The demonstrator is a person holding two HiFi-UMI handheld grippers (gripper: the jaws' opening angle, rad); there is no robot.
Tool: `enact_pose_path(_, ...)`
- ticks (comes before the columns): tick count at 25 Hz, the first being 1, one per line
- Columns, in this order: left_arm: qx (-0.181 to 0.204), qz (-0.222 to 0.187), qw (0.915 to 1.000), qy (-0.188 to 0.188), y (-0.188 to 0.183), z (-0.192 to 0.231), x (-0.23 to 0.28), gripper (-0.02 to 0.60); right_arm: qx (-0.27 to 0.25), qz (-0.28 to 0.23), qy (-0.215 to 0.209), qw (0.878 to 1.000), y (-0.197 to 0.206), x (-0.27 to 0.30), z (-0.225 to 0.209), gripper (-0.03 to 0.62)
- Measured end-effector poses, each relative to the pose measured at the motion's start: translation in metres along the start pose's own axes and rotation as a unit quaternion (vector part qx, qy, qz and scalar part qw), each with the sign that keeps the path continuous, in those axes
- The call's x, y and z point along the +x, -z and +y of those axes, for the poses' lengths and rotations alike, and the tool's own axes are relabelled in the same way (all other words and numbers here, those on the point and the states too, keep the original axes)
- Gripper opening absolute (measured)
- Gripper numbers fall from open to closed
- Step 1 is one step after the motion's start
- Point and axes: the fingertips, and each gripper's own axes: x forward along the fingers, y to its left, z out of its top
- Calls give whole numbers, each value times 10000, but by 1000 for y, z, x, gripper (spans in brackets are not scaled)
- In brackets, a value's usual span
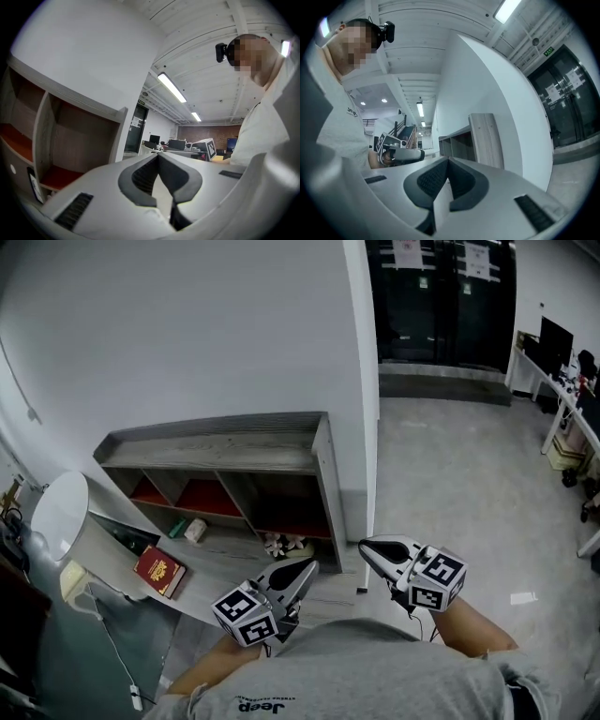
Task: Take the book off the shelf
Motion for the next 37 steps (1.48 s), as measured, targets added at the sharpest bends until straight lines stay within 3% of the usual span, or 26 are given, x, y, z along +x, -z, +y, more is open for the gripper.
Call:
enact_pose_path(7,-238,-185,9994,-166,-8,29,-33,14,6,22,124,9999,-4,23,10,11)
enact_pose_path(14,-23,-264,9996,-110,-18,43,-39,14,-26,25,116,9999,-10,42,4,8)
enact_pose_path(18,-169,-334,9990,-235,-14,54,-47,15,-95,114,66,9999,-5,54,3,8)
enact_pose_path(37,-353,-321,9986,-241,-11,59,-39,14,-226,157,-74,9996,-5,59,-2,8)
